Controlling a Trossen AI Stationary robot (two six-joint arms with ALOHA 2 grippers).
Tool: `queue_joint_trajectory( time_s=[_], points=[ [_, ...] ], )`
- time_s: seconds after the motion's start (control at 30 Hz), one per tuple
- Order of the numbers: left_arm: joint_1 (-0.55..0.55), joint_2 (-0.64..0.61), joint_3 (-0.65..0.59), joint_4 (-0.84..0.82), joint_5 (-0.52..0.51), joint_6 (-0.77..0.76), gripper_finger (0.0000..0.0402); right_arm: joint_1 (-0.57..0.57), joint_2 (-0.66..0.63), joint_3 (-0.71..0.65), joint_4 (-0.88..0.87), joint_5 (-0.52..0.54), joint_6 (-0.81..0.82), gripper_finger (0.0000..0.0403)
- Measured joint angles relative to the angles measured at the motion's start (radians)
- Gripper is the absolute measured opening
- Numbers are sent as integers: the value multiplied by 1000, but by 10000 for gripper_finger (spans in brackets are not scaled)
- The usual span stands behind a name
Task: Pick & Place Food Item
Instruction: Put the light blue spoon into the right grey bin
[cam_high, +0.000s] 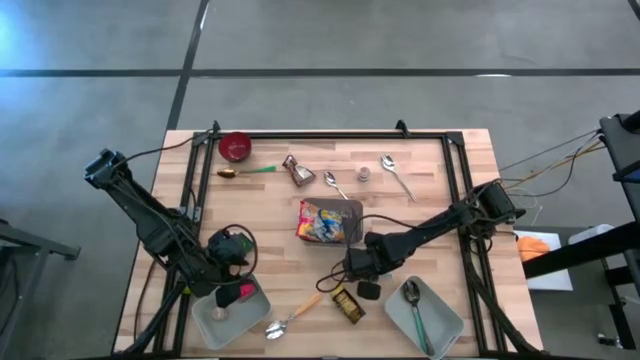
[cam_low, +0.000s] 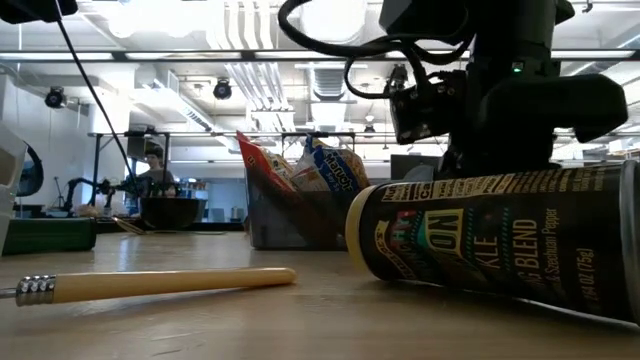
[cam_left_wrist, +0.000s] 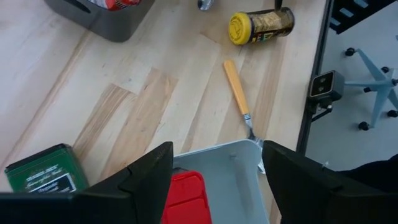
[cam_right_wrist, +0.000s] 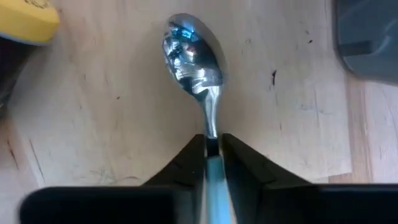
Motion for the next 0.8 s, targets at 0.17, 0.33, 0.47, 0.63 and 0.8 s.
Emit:
queue_joint_trajectory(
  time_s=[0.17, 0.33, 0.47, 0.63, 0.8],
  points=[
    [0, 0, 0, -22, 0, 0, 249, 2, 0, 18, 4, -16, 5, 24],
    [0, 0, 0, -35, -1, 0, 249, 3, 0, 43, 0, -39, 48, 25],
    [1, 0, 0, -37, -3, 6, 249, 5, -3, 75, -20, -48, 131, 25],
    [1, 0, 0, -37, -3, 7, 249, 6, -13, 146, -87, -47, 216, 25],
    [1, 0, 0, -37, -3, 17, 249, 34, -39, 218, -177, -38, 321, 25]
  ],
)
